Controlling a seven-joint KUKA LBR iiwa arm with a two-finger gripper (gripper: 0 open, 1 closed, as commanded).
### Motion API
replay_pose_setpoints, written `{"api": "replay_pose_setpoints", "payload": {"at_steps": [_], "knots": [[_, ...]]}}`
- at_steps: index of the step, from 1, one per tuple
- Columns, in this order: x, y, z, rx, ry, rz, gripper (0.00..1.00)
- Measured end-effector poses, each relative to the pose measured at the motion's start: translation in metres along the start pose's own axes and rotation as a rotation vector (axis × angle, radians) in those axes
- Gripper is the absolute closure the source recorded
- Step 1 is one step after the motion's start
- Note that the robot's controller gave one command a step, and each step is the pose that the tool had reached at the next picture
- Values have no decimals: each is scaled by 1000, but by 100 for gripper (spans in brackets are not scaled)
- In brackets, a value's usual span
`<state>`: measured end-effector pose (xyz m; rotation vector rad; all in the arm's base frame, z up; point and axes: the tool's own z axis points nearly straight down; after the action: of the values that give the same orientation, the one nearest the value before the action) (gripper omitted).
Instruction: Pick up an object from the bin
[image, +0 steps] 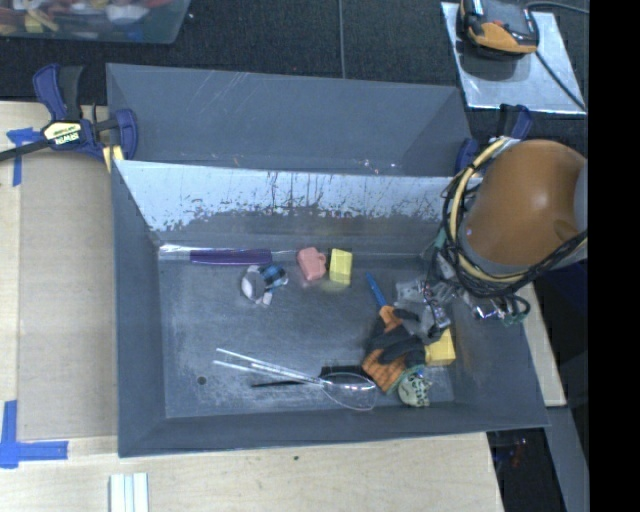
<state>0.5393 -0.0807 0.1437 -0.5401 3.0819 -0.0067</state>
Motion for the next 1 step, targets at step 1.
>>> {"api": "replay_pose_setpoints", "payload": {"at_steps": [1], "knots": [[19, 49, 11, -2, 2, -298, 0]]}}
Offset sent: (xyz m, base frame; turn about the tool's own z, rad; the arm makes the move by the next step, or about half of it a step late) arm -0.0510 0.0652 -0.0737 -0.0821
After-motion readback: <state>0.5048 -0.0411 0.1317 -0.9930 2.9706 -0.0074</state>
